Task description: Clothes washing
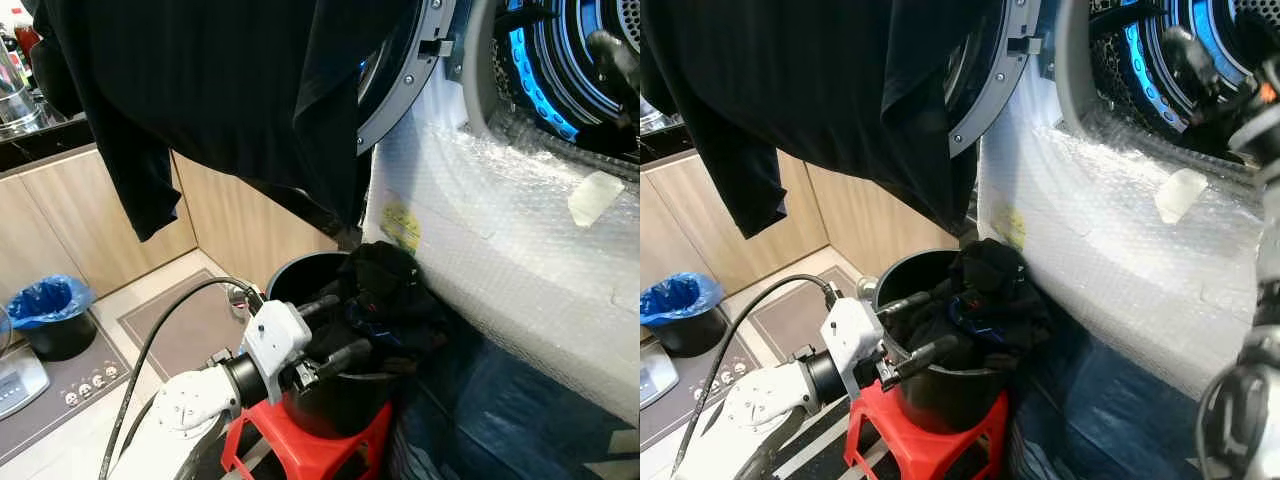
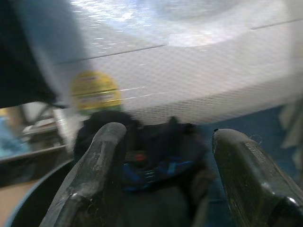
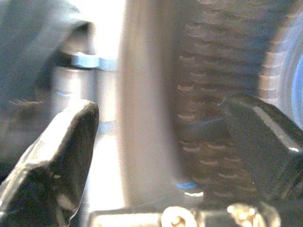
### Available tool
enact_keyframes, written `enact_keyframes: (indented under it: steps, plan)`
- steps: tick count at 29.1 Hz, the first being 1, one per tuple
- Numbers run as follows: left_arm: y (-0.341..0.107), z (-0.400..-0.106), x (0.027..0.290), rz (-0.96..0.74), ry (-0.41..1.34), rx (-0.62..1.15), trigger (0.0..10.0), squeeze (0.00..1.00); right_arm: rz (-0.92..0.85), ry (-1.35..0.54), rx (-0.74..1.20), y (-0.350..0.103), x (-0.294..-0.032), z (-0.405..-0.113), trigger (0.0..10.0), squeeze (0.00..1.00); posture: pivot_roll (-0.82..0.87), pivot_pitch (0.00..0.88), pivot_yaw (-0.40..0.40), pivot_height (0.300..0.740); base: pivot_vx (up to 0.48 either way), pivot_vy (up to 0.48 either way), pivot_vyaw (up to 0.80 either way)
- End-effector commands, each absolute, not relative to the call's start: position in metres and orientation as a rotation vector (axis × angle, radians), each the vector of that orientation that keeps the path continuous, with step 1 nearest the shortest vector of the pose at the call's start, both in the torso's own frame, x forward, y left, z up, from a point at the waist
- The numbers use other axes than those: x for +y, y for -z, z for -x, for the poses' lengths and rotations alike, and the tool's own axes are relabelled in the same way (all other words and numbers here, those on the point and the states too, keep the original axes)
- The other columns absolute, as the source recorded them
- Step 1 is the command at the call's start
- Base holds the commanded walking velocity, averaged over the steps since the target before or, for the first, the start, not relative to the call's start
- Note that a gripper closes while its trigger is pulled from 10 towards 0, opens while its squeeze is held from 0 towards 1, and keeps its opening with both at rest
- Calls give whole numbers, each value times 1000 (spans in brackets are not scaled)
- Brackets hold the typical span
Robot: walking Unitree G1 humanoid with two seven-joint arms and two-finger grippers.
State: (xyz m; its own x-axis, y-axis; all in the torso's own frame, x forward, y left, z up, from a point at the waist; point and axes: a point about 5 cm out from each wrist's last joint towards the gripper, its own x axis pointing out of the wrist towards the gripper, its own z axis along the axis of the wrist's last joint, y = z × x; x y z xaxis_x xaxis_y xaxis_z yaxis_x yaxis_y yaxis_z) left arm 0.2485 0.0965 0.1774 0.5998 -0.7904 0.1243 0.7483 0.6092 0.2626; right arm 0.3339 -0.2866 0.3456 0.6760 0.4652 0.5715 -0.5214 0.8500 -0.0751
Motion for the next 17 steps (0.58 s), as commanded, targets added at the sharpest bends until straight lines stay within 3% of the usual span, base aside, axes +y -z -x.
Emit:
enact_keyframes:
  steps: [1,8,17]
  plan:
    - [-178,-252,98,-181,885,-229,10000,0,-90,-653,-671,-353,-279,-321,10000,0,-48,44,-2,740,0,0,0]
    - [-173,-265,107,-168,796,-201,10000,0,-114,-921,-572,-302,-253,-286,10000,0,-53,45,9,740,0,0,0]
    - [-164,-276,108,-173,763,-176,10000,0,-190,-1019,-454,-269,-240,-252,10000,0,-83,51,26,740,0,0,0]
